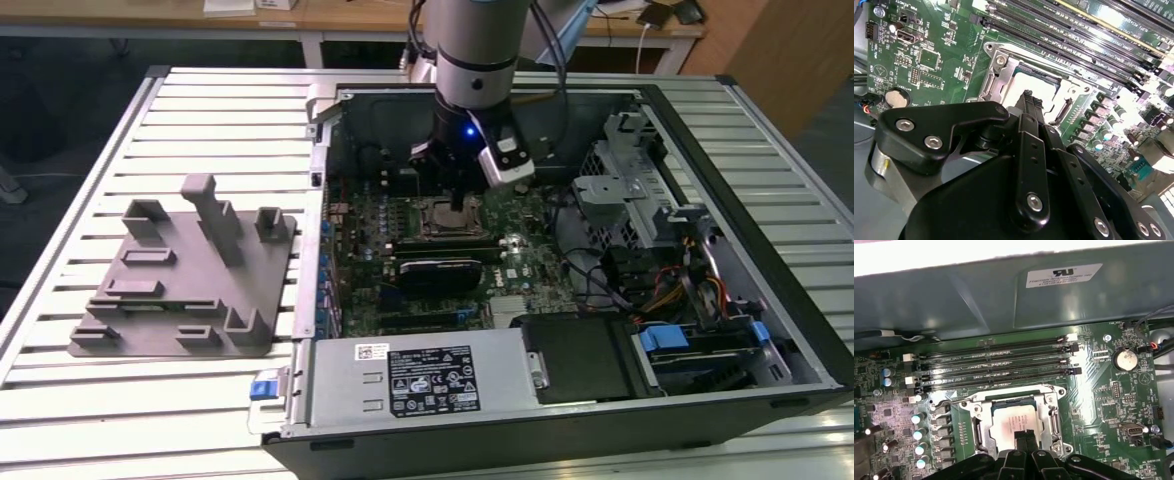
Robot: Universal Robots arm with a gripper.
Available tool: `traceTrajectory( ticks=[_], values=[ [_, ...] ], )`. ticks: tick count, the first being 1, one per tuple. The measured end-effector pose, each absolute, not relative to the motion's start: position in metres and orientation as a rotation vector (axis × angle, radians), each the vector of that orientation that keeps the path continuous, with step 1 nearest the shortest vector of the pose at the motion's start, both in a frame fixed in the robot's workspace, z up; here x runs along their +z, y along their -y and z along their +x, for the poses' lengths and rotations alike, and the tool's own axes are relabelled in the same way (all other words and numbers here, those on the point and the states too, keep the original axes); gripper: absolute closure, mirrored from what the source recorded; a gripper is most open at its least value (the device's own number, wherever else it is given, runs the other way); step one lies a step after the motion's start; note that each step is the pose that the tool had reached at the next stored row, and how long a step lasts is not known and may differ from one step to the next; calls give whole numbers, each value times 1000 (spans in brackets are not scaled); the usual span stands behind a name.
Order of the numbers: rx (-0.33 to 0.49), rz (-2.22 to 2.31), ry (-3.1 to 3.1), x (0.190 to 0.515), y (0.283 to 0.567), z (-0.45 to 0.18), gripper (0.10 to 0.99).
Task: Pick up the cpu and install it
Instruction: 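Close the cpu cover, then install the first cpu locking lever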
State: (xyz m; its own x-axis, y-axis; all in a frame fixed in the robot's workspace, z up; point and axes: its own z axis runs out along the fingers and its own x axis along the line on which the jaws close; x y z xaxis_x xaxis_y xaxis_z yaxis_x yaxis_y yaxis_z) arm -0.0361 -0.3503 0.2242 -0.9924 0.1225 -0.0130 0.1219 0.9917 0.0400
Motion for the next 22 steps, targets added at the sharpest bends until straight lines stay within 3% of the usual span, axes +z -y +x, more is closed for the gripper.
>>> traceTrajectory(
  ticks=[22],
  values=[
    [63, 191, -3114, 226, 350, -40, 980]
  ],
)
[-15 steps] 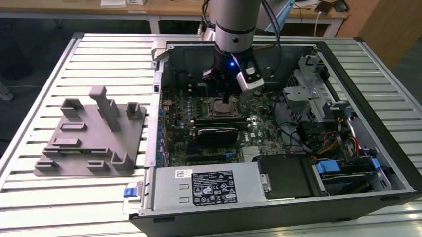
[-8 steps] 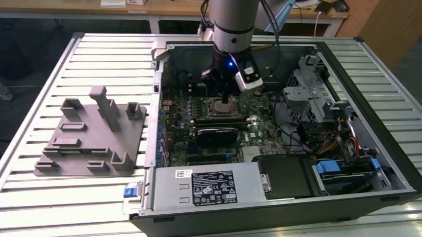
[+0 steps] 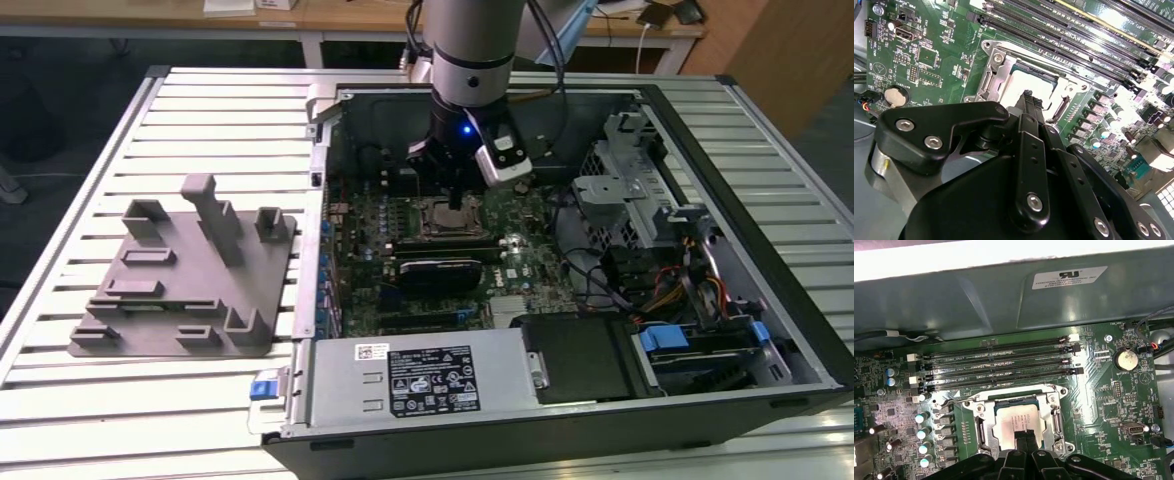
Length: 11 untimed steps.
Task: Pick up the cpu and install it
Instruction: 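Install the first cpu locking lever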
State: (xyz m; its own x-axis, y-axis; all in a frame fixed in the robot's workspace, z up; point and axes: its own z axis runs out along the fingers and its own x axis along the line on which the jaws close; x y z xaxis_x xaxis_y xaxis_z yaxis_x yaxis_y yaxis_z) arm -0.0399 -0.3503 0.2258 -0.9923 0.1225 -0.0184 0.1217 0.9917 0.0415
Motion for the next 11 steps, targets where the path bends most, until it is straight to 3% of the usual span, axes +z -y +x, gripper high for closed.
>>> traceTrajectory(
  ticks=[11],
  values=[
    [63, 191, -3113, 226, 350, -58, 980]
  ],
)
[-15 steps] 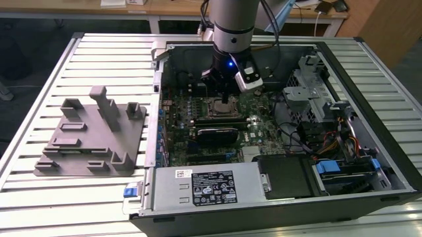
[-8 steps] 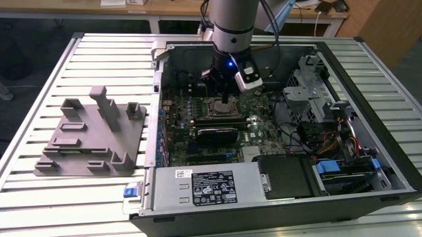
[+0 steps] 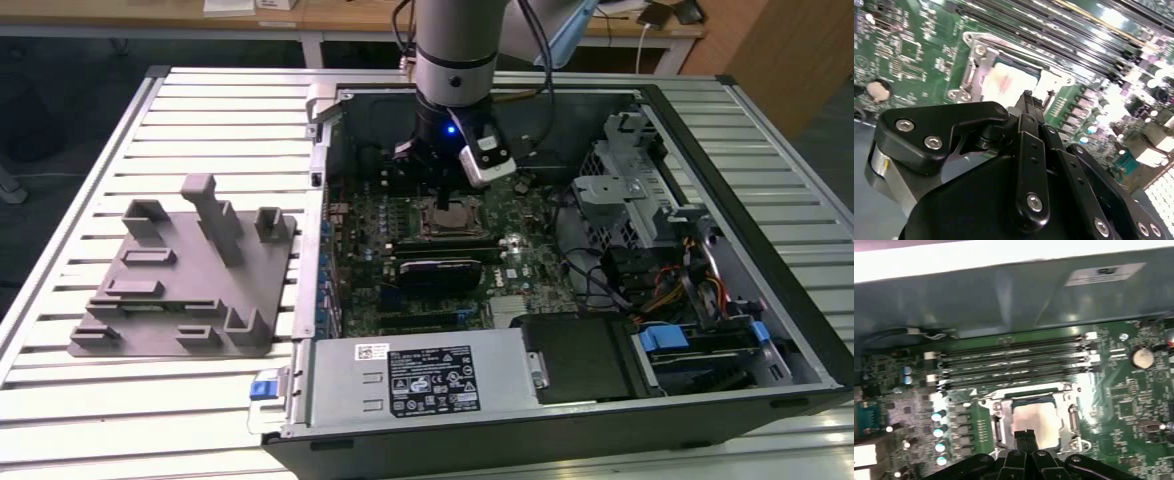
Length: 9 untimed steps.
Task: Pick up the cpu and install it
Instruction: 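Install the first cpu locking lever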
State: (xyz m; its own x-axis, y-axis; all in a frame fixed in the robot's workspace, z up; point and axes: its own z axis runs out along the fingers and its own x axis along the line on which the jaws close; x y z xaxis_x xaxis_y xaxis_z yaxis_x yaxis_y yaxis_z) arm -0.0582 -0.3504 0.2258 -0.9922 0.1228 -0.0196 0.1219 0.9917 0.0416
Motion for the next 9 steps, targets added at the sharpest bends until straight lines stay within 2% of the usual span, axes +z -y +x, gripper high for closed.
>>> traceTrajectory(
  ticks=[9],
  values=[
    [63, 192, -3110, 226, 350, -83, 980]
  ],
)
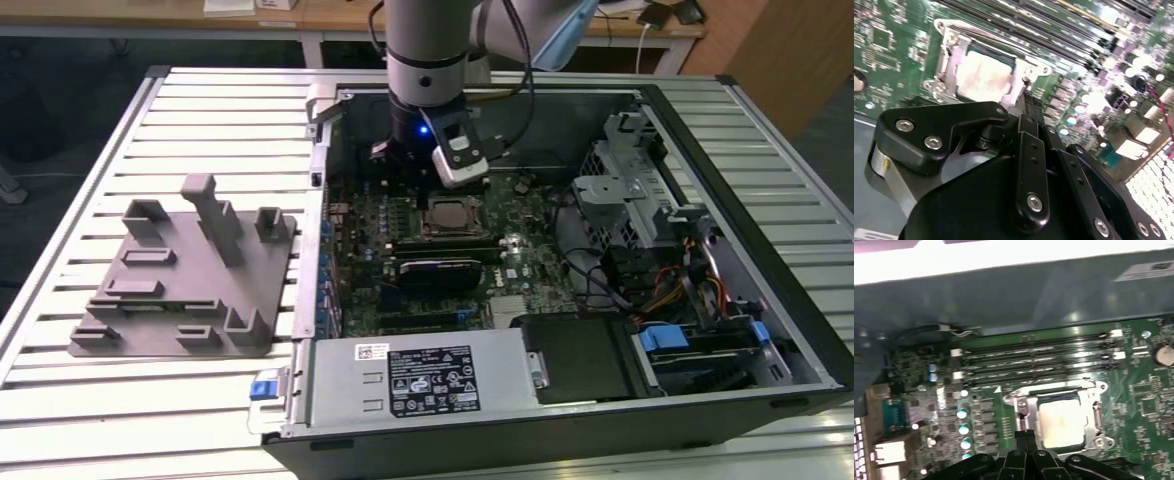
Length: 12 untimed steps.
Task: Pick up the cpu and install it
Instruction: 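Install the first cpu locking lever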
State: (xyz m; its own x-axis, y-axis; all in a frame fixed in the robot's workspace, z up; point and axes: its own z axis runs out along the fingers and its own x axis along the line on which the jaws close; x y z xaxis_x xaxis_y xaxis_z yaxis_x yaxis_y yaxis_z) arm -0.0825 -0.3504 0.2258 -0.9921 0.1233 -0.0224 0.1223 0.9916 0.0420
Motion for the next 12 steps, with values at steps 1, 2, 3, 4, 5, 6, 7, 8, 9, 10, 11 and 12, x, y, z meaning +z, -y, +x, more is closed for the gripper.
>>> traceTrajectory(
  ticks=[1, 2, 3, 4, 5, 6, 7, 8, 9, 10, 11, 12],
  values=[
    [63, 192, -3110, 226, 350, -85, 980],
    [63, 192, -3110, 226, 350, -88, 980],
    [64, 192, -3109, 226, 350, -90, 980],
    [67, 192, -3109, 226, 350, -92, 980],
    [74, 192, -3109, 226, 350, -93, 980],
    [88, 192, -3109, 226, 350, -94, 980],
    [103, 192, -3108, 226, 350, -95, 980],
    [113, 192, -3108, 226, 350, -95, 980],
    [118, 192, -3108, 226, 350, -96, 980],
    [121, 192, -3108, 228, 350, -96, 980],
    [123, 192, -3107, 229, 350, -96, 980],
    [125, 192, -3106, 231, 350, -96, 980]
  ],
)
